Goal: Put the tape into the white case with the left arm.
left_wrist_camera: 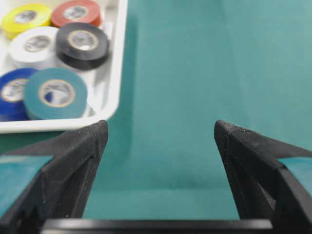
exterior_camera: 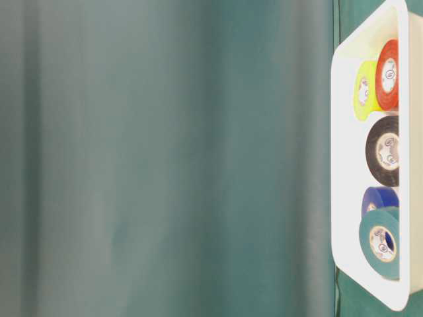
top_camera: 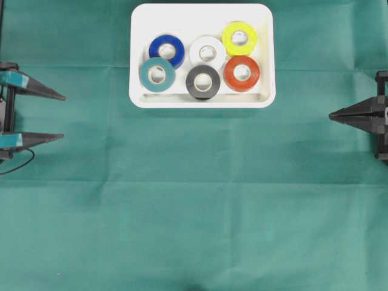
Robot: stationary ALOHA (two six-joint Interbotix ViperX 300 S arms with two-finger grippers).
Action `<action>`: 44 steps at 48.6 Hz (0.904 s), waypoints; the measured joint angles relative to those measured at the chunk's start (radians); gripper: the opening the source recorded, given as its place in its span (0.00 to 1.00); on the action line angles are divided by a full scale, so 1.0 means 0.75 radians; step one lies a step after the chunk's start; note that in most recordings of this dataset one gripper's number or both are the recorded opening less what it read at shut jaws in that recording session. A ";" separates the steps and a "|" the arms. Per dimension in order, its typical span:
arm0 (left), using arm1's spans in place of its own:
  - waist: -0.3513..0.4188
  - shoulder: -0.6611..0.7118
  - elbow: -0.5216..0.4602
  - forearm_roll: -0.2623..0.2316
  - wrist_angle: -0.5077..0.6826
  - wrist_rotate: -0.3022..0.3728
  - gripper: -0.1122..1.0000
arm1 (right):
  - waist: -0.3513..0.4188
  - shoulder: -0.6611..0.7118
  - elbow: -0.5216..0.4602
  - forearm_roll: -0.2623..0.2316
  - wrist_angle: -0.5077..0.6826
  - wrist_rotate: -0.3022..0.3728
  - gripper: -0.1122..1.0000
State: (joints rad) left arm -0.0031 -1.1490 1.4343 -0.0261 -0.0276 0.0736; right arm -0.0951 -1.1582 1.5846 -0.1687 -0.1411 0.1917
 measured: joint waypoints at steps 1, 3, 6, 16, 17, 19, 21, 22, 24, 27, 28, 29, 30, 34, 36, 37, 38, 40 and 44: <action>-0.008 -0.002 0.000 0.000 -0.002 -0.008 0.93 | 0.000 0.000 0.000 0.000 0.000 0.000 0.02; -0.027 0.000 0.000 0.000 0.000 -0.018 0.93 | 0.000 0.000 0.000 0.000 0.000 0.000 0.02; -0.055 -0.002 0.004 0.002 0.000 -0.031 0.93 | 0.000 0.000 0.000 0.000 0.000 0.000 0.02; -0.094 -0.002 0.010 0.000 0.000 -0.025 0.93 | 0.000 0.000 0.000 0.000 0.000 0.000 0.02; -0.094 0.000 0.012 0.002 0.000 -0.022 0.93 | 0.000 0.000 0.000 0.000 0.000 0.000 0.02; -0.094 0.000 0.012 0.002 -0.002 -0.020 0.93 | 0.000 0.000 0.000 0.000 0.000 0.000 0.02; -0.094 0.000 0.014 0.000 -0.002 -0.018 0.93 | 0.000 0.000 0.000 0.000 0.002 0.000 0.02; -0.094 0.000 0.016 0.002 -0.002 -0.014 0.93 | 0.000 0.000 0.000 0.000 0.000 0.000 0.02; -0.094 -0.002 0.016 0.002 -0.002 -0.012 0.93 | 0.000 0.000 0.000 0.000 0.000 0.000 0.02; -0.094 -0.002 0.020 0.002 -0.002 -0.008 0.93 | 0.000 0.000 0.000 0.000 0.000 -0.002 0.02; -0.094 -0.002 0.022 0.002 -0.002 -0.006 0.93 | 0.000 0.000 0.000 0.000 0.000 0.000 0.02; -0.094 -0.002 0.027 0.002 -0.002 -0.008 0.93 | 0.000 0.000 0.000 0.000 0.000 0.000 0.02; -0.094 0.000 0.031 0.002 -0.002 -0.008 0.93 | 0.000 0.000 0.000 0.000 0.000 0.000 0.02; -0.094 0.000 0.051 0.002 -0.002 -0.012 0.93 | 0.000 0.000 0.000 0.000 0.000 0.000 0.02; -0.094 0.000 0.059 0.000 -0.002 -0.012 0.93 | 0.000 0.000 0.000 0.000 0.000 0.000 0.02; -0.094 -0.002 0.059 0.002 -0.004 -0.012 0.93 | 0.000 0.000 0.000 0.000 0.000 0.000 0.02; -0.094 -0.002 0.061 0.002 -0.004 -0.012 0.93 | 0.000 0.000 0.000 0.000 0.000 0.000 0.02; -0.092 0.000 0.061 0.002 -0.004 -0.012 0.93 | 0.000 0.000 0.000 0.000 0.000 0.000 0.02; -0.092 0.000 0.061 0.002 -0.004 -0.012 0.93 | 0.000 0.000 0.000 0.000 0.000 0.000 0.02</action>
